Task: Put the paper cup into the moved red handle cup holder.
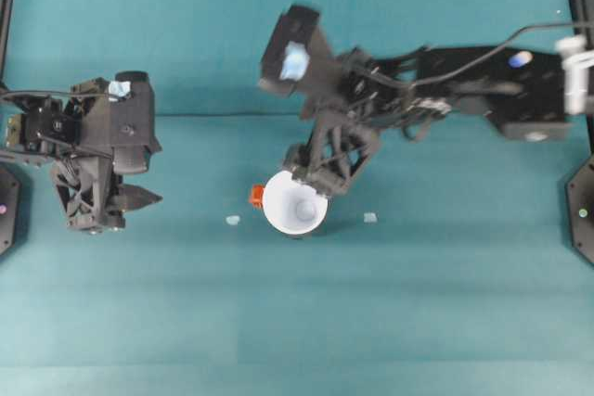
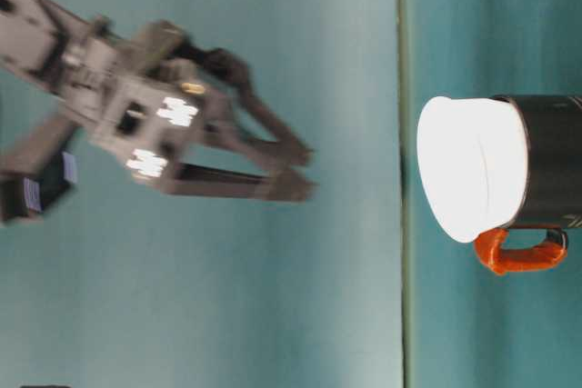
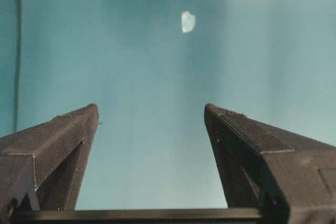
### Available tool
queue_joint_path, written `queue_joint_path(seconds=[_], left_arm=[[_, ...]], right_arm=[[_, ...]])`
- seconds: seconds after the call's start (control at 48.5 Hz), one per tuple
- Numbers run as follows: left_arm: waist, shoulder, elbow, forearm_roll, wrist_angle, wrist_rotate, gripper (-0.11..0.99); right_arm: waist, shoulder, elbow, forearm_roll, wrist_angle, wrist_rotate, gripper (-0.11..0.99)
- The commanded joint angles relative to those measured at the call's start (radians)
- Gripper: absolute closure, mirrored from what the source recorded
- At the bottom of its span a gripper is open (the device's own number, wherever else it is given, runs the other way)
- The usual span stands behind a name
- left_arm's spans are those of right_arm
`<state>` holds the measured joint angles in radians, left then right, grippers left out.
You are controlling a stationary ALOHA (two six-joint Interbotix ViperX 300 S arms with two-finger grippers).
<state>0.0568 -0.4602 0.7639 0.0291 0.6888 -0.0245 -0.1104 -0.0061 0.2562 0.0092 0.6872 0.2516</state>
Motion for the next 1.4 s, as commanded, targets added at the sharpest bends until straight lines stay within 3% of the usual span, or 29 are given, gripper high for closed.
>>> queue_joint_path(seconds=[0.0, 0.268, 0.701, 0.887, 1.155, 1.382], left_arm=[[-0.002, -0.011, -0.017, 0.002, -0.006, -0.002, 0.03], [0.000, -0.014, -0.015, 0.002, -0.005, -0.002, 0.03], [-0.002, -0.020, -0.011, 0.002, -0.006, -0.003, 0.03], [-0.002, -0.020, -0.011, 0.002, -0.006, -0.003, 0.03], [-0.002, -0.020, -0.018, 0.002, -0.005, -0.002, 0.03], [-0.002, -0.021, -0.017, 0.002, -0.006, -0.002, 0.03]], right_arm=[[0.009, -0.049, 0.006, -0.003, -0.012, -0.006, 0.01], [0.038, -0.104, 0.092, -0.003, -0.063, -0.006, 0.01], [0.058, -0.213, 0.241, -0.002, -0.308, -0.005, 0.01], [0.071, -0.255, 0.255, -0.002, -0.293, -0.005, 0.01], [0.106, -0.302, 0.252, -0.002, -0.238, -0.006, 0.01], [0.107, -0.387, 0.252, -0.002, -0.187, -0.006, 0.01]])
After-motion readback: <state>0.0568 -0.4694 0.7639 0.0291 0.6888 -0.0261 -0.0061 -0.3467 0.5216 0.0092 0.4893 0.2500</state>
